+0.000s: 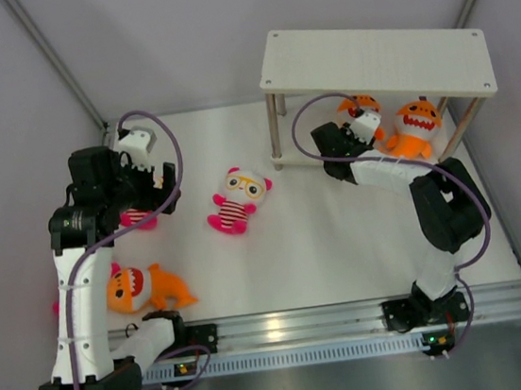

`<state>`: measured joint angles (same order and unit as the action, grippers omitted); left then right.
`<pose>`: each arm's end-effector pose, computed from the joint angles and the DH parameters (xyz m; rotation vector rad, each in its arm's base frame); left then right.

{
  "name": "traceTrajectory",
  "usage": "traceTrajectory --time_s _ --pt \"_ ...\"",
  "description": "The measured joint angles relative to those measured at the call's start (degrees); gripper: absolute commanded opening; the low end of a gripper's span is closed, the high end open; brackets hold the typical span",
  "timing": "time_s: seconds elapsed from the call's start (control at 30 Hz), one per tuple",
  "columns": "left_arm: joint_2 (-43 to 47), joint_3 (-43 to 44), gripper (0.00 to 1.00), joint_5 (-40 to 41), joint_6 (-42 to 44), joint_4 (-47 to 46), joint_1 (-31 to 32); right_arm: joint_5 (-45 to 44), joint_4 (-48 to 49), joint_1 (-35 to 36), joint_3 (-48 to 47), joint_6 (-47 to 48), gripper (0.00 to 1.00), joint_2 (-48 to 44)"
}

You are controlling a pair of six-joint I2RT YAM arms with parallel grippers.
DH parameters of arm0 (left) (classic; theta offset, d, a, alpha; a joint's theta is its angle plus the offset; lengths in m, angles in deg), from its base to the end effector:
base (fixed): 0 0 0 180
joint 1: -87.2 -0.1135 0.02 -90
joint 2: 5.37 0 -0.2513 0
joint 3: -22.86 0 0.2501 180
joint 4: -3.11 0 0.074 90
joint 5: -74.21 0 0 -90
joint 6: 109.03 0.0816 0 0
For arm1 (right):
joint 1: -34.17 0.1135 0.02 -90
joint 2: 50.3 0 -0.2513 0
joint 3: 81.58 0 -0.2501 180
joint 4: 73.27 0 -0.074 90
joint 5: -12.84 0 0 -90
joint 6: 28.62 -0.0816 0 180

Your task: Place and organize the stuffed toys onto the shelf

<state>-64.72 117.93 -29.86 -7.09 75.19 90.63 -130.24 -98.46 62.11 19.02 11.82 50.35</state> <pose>0.2167 -0.0329 0.3849 0.4274 2.1475 -0.1870 0.3701 0.1224 0.1807 0.7645 1.8830 -0.2779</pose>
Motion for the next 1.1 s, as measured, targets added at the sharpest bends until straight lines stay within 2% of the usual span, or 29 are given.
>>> traceTrajectory --time_s 0.27,0.5,0.93,1.1 --pt "0.7 -0.1 0.98 0.0 0.1 0.0 0.0 0.2 1.2 0.1 1.3 1.3 0.62 -1.0" --pt "1.1 -0.7 0.98 0.0 0.2 0.0 0.0 -1.5 4.3 1.5 4.9 5.2 0.74 -7.5" --pt "1.1 -1.1 0.98 0.0 0.2 0.0 0.0 -3.3 7.1 2.4 7.1 8.7 0.72 -11.0" --pt "1.6 -2.1 0.98 1.0 1.0 -0.1 0.0 -3.7 12.8 4.7 10.8 17.4 0.74 -13.0"
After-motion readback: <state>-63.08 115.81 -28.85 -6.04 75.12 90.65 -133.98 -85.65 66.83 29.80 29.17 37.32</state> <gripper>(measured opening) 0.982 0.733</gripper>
